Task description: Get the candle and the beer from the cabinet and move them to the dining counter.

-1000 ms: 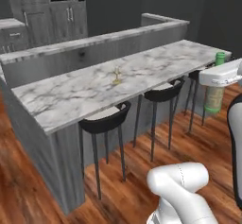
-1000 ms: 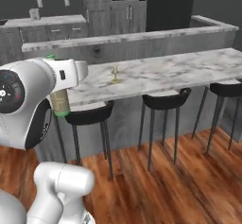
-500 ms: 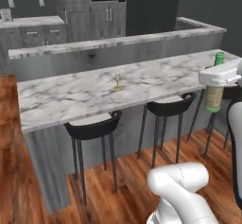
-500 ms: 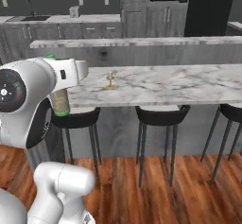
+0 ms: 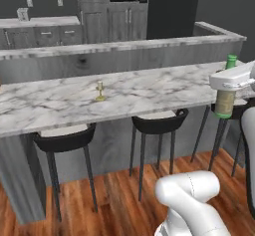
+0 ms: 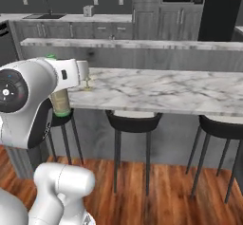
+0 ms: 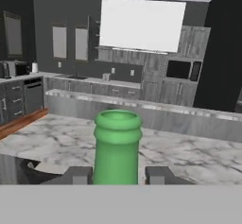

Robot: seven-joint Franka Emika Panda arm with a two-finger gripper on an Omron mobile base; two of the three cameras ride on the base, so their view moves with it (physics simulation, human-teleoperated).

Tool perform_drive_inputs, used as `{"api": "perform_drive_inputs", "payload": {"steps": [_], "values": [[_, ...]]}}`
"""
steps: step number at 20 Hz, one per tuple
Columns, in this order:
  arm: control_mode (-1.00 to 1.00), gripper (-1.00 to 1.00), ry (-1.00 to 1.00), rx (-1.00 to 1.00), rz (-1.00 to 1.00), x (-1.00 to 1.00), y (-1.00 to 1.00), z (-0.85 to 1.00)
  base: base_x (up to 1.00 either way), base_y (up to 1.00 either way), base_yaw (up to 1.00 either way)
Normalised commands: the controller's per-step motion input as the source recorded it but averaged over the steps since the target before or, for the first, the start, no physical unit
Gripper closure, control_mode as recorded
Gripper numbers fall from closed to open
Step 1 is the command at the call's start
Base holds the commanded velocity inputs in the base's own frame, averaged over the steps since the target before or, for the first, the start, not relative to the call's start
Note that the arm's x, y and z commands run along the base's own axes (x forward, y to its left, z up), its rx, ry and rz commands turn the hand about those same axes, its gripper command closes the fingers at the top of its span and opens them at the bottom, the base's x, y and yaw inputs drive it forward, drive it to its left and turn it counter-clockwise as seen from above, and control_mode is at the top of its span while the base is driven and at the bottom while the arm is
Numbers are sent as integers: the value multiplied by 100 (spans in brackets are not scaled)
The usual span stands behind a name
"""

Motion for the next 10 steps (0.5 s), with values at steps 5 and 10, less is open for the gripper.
{"api": "perform_drive_inputs", "payload": {"steps": [5, 10], "values": [[100, 100, 0, 0, 0, 0, 0, 0, 63, -64, 15], [100, 100, 0, 0, 0, 0, 0, 0, 69, -38, 6]]}}
